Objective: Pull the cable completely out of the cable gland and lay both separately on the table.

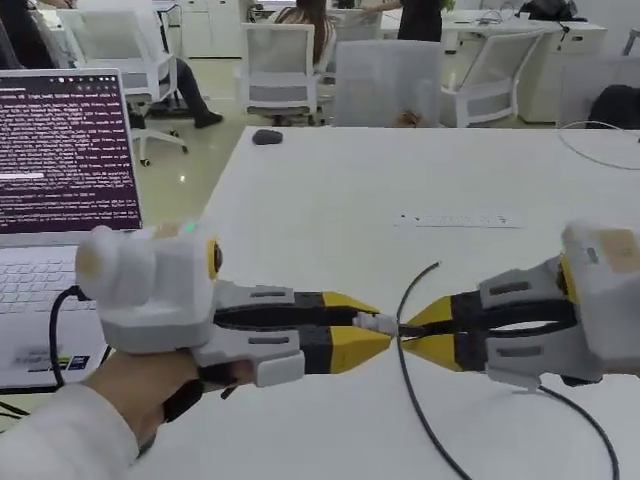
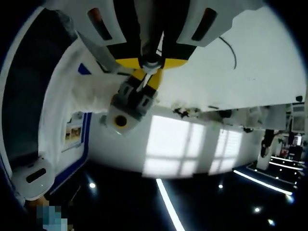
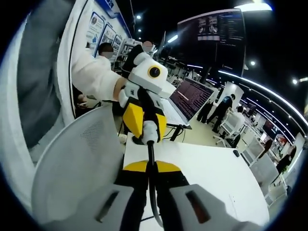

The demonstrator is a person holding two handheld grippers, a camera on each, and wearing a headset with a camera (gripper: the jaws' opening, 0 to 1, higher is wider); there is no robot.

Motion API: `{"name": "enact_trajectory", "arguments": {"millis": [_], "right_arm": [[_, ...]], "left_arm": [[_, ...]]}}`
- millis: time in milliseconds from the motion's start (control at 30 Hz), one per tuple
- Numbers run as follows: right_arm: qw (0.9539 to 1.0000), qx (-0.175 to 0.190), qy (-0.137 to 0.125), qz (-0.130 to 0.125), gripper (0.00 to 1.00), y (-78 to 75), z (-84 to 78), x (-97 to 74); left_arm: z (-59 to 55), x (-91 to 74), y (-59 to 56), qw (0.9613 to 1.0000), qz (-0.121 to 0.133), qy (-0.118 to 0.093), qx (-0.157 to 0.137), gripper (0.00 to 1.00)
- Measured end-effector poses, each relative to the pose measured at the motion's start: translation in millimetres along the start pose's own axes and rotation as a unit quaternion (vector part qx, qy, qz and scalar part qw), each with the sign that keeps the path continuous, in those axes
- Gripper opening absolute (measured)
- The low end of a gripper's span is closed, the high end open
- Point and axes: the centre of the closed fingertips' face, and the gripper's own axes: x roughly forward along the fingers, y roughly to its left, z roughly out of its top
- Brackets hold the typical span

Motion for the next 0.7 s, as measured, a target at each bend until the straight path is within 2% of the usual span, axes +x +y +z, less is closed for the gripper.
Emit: {"name": "enact_trajectory", "arguments": {"millis": [100,167,200,333,400,500,600,700], "right_arm": [[1.0000,-0.005,0.003,0.000,0.04,-7.9,-10.3,-21.8],[1.0000,-0.004,-0.003,0.007,0.04,-13.6,-19.0,-37.1],[0.9999,-0.001,-0.006,0.012,0.04,-17.3,-24.5,-45.2],[0.9996,0.006,-0.020,0.020,0.04,-28.1,-33.4,-60.8],[0.9995,0.007,-0.020,0.023,0.04,-30.5,-36.3,-63.6],[0.9991,0.003,-0.030,0.030,0.04,-30.5,-37.2,-66.2],[0.9990,0.001,-0.034,0.028,0.04,-29.5,-36.4,-65.0],[0.9994,0.003,-0.022,0.027,0.04,-25.4,-36.6,-62.3]], "left_arm": [[3.7,17.6,-3.2,0.9999,0.002,-0.014,-0.005,0.16],[7.5,27.7,-4.2,0.9995,0.015,-0.025,-0.011,0.16],[8.7,32.0,-3.1,0.9991,0.030,-0.027,-0.015,0.16],[12.8,40.6,-2.9,0.9976,0.054,-0.038,-0.019,0.16],[15.2,43.2,-1.1,0.9965,0.068,-0.043,-0.025,0.16],[17.8,48.2,-4.0,0.9960,0.079,-0.037,-0.019,0.16],[15.0,47.2,-2.9,0.9960,0.080,-0.031,-0.025,0.16],[14.1,46.5,-3.5,0.9967,0.074,-0.019,-0.030,0.16]]}}
